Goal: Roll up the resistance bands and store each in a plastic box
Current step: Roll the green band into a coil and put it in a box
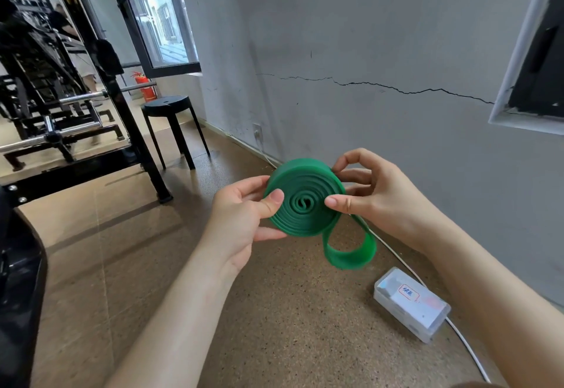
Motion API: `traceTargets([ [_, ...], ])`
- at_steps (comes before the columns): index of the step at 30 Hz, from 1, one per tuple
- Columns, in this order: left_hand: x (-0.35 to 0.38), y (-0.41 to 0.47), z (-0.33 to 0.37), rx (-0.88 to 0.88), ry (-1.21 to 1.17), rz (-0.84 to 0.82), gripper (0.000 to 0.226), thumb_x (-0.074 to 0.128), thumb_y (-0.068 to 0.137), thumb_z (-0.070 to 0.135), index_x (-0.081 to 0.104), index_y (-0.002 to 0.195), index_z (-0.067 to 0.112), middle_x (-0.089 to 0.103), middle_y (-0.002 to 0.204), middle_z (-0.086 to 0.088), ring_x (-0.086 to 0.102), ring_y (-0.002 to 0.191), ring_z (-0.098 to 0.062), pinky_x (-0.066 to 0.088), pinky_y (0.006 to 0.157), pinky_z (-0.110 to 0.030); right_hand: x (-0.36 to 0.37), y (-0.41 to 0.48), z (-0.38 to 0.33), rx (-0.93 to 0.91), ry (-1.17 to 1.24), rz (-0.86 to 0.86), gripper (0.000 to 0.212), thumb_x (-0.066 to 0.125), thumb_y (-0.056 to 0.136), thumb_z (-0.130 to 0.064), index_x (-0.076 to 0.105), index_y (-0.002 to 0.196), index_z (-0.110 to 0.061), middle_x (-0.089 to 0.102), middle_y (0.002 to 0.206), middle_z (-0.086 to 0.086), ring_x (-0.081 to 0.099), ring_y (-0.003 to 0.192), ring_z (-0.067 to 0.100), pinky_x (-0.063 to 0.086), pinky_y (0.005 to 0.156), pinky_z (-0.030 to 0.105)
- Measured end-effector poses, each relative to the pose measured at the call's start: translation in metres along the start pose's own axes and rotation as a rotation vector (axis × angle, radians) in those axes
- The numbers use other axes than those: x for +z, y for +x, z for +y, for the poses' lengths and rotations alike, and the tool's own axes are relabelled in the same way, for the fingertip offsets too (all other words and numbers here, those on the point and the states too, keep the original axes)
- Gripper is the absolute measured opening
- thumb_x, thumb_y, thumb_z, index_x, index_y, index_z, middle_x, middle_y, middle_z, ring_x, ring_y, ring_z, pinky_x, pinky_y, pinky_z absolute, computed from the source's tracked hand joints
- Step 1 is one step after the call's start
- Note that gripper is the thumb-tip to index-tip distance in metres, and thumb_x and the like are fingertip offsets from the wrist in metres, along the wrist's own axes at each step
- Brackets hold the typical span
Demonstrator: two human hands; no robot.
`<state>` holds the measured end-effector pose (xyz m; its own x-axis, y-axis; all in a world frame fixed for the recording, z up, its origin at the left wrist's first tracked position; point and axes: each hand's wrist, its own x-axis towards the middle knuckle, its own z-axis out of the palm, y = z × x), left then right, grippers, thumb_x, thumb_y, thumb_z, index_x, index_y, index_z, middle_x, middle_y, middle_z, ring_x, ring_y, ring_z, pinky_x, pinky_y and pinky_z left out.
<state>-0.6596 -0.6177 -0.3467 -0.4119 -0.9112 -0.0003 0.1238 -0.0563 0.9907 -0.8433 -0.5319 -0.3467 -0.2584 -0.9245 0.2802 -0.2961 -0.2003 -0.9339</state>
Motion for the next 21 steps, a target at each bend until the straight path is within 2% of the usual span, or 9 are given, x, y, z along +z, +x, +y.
traceTargets([
  [3, 0.0, 0.001, -0.002, -0.044, -0.032, -0.03, 0.024, 0.06, 0.089, 0.002, 0.061, 0.113, 0.007, 0.069, 0.11, -0.013, 0.07, 0.095, -0.03, 0.058, 0.062, -0.048, 0.0, 0.0, -0.001, -0.019, -0.04, 0.045, 0.038, 0.08, 0.075, -0.006, 0.053, 0.1, -0.017, 0.074, 0.098, 0.006, 0.073, 0.082, 0.022, 0.058, 0.073, 0.033],
  [5, -0.002, -0.001, -0.003, -0.071, 0.036, -0.128, 0.026, 0.056, 0.092, 0.001, 0.057, 0.116, 0.012, 0.064, 0.118, -0.013, 0.068, 0.1, -0.03, 0.059, 0.067, -0.049, -0.001, 0.0, 0.0, -0.031, -0.147, 0.061, 0.039, 0.083, 0.074, -0.008, 0.054, 0.096, -0.023, 0.076, 0.09, 0.001, 0.072, 0.079, 0.023, 0.057, 0.076, 0.038],
  [6, -0.002, -0.003, -0.003, -0.065, 0.162, -0.193, 0.032, 0.054, 0.094, 0.002, 0.052, 0.121, 0.018, 0.062, 0.121, -0.009, 0.066, 0.102, -0.026, 0.058, 0.073, -0.047, -0.001, 0.0, 0.0, -0.031, -0.227, 0.049, 0.041, 0.084, 0.073, -0.009, 0.053, 0.093, -0.027, 0.077, 0.088, -0.003, 0.071, 0.08, 0.024, 0.057, 0.079, 0.041],
  [8, -0.005, -0.007, -0.001, 0.076, 0.683, -0.294, 0.049, 0.057, 0.093, 0.011, 0.038, 0.131, 0.035, 0.053, 0.127, 0.004, 0.058, 0.111, -0.014, 0.051, 0.089, -0.037, 0.001, -0.001, 0.0, -0.028, -0.414, -0.004, 0.045, 0.084, 0.071, -0.013, 0.049, 0.091, -0.031, 0.076, 0.089, -0.008, 0.069, 0.079, 0.016, 0.056, 0.081, 0.038],
  [9, -0.004, -0.008, 0.0, 0.191, 0.936, -0.3, 0.054, 0.06, 0.091, 0.018, 0.034, 0.133, 0.041, 0.049, 0.128, 0.009, 0.052, 0.115, -0.01, 0.045, 0.095, -0.033, 0.004, -0.001, -0.001, -0.035, -0.499, -0.035, 0.047, 0.084, 0.071, -0.013, 0.046, 0.092, -0.031, 0.076, 0.089, -0.009, 0.067, 0.075, 0.008, 0.055, 0.078, 0.032],
  [11, 0.0, -0.009, 0.003, 0.336, 1.126, -0.308, 0.049, 0.065, 0.088, 0.031, 0.038, 0.127, 0.044, 0.05, 0.123, 0.012, 0.05, 0.113, -0.009, 0.041, 0.096, -0.031, 0.009, 0.0, -0.003, -0.068, -0.602, -0.095, 0.052, 0.084, 0.071, -0.013, 0.041, 0.094, -0.031, 0.075, 0.088, -0.008, 0.061, 0.066, -0.002, 0.05, 0.068, 0.016],
  [13, 0.003, -0.007, 0.003, 0.334, 1.138, -0.314, 0.039, 0.067, 0.085, 0.035, 0.041, 0.114, 0.043, 0.056, 0.114, 0.013, 0.055, 0.099, -0.014, 0.046, 0.089, -0.036, 0.012, 0.0, -0.003, -0.092, -0.627, -0.138, 0.056, 0.084, 0.069, -0.013, 0.038, 0.096, -0.031, 0.075, 0.087, -0.009, 0.057, 0.063, -0.005, 0.043, 0.061, 0.008],
  [16, 0.0, -0.005, -0.001, 0.324, 1.057, -0.299, 0.035, 0.071, 0.083, 0.026, 0.044, 0.099, 0.041, 0.06, 0.101, 0.012, 0.059, 0.091, -0.017, 0.051, 0.085, -0.042, 0.016, 0.0, -0.002, -0.085, -0.597, -0.154, 0.06, 0.085, 0.067, -0.013, 0.038, 0.098, -0.033, 0.074, 0.088, -0.009, 0.059, 0.065, -0.006, 0.045, 0.064, 0.01],
  [21, -0.002, -0.006, 0.001, 0.358, 0.727, -0.182, 0.035, 0.067, 0.084, 0.007, 0.056, 0.094, 0.039, 0.068, 0.089, 0.002, 0.068, 0.082, -0.025, 0.058, 0.064, -0.049, 0.009, 0.005, -0.001, -0.055, -0.295, -0.058, 0.054, 0.085, 0.071, -0.012, 0.049, 0.107, -0.032, 0.073, 0.097, -0.003, 0.065, 0.075, 0.006, 0.056, 0.082, 0.032],
])
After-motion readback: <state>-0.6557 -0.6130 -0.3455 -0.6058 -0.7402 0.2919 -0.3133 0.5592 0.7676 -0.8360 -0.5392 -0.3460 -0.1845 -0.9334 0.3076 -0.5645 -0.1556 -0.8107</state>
